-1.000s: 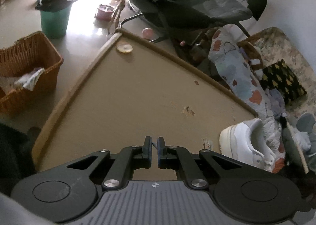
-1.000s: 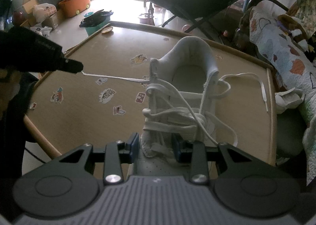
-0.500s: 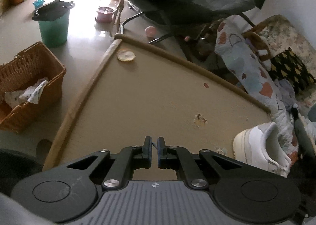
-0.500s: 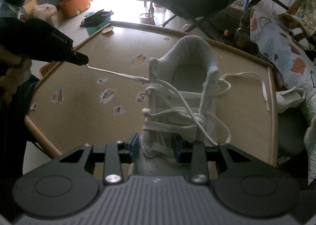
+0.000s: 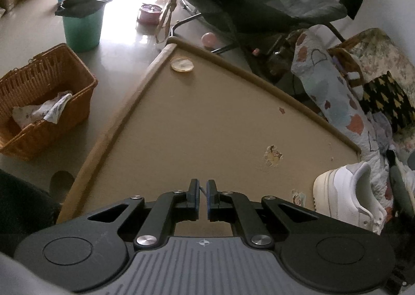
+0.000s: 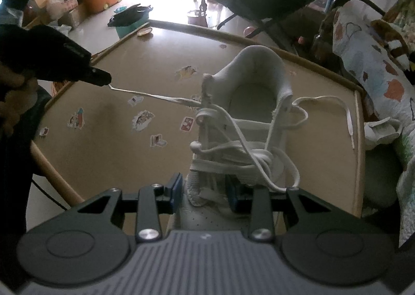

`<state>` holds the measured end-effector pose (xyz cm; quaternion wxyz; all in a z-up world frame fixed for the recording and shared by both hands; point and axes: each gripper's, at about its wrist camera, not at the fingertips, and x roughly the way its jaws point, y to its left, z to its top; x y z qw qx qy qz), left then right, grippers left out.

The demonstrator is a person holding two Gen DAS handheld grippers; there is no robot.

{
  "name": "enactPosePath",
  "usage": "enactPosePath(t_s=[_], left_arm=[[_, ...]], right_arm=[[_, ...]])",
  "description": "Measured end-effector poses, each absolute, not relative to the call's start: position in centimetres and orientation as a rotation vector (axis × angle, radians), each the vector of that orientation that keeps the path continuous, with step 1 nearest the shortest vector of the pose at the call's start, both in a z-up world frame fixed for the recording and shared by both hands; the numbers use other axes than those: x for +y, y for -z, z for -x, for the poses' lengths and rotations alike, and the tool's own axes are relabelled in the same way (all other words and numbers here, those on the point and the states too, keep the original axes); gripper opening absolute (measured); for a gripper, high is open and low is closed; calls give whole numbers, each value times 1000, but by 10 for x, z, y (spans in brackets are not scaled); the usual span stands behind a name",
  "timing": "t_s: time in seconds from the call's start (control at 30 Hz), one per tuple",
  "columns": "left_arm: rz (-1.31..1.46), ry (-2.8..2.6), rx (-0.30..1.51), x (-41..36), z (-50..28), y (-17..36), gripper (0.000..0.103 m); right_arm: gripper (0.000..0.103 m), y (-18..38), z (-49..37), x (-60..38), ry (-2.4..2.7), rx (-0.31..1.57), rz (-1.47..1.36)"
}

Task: Lace up shoes with both hands

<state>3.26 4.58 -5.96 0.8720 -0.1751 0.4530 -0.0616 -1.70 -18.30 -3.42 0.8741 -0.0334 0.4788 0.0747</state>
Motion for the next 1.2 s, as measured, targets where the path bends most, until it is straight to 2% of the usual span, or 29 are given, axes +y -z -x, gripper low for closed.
enactPosePath(t_s=[0.63,1.2], left_arm=[[336,131,859,54,-11,26,7],[291,158,849,63,-33,22,7]], right_arm=[[36,32,-8,-184,-126,1180,3],[36,31,-12,-183,-145,1220,11]])
